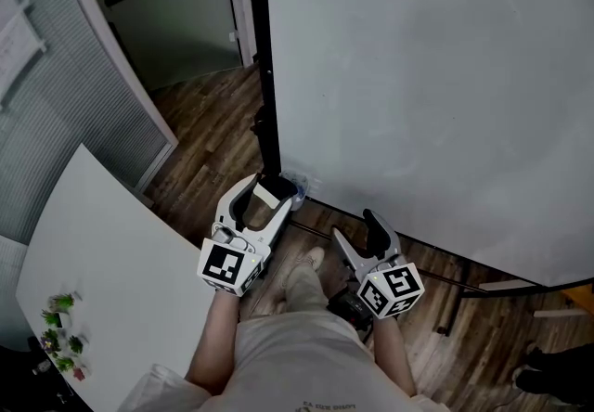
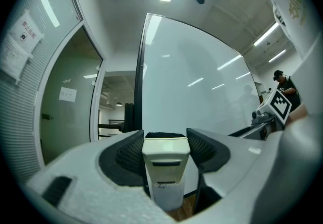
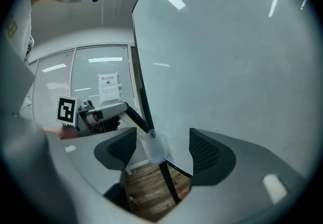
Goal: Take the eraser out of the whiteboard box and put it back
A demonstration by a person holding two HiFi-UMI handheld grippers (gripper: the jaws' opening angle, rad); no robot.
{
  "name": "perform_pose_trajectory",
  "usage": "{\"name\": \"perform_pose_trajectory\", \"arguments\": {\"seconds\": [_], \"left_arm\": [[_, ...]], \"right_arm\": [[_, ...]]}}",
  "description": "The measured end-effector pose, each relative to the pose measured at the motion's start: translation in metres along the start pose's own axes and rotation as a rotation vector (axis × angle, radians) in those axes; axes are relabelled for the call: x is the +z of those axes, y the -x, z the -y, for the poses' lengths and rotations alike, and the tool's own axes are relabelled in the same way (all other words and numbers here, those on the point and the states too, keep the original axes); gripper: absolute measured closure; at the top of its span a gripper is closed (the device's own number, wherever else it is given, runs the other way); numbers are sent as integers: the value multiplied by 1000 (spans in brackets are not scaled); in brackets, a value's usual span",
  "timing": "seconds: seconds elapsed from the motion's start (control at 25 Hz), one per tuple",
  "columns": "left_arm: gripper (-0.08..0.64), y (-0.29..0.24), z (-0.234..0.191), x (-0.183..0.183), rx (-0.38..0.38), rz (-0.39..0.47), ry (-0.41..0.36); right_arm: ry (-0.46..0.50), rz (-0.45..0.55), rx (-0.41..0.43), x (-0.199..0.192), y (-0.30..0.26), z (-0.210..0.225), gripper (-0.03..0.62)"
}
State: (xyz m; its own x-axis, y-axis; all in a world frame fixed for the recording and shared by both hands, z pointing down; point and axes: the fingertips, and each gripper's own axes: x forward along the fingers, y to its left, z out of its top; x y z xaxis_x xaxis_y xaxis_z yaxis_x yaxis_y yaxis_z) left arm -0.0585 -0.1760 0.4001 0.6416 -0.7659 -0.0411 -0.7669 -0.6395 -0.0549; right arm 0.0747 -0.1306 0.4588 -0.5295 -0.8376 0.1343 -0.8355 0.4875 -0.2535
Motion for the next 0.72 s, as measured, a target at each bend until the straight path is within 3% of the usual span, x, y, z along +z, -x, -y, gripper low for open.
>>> {"name": "perform_pose_trajectory", "arguments": {"seconds": [0.72], "left_arm": [[297,-11,-1,-16,-11,-29,25]], "right_arm": [[-3,-15,-2,-2,-7,8,273]]}}
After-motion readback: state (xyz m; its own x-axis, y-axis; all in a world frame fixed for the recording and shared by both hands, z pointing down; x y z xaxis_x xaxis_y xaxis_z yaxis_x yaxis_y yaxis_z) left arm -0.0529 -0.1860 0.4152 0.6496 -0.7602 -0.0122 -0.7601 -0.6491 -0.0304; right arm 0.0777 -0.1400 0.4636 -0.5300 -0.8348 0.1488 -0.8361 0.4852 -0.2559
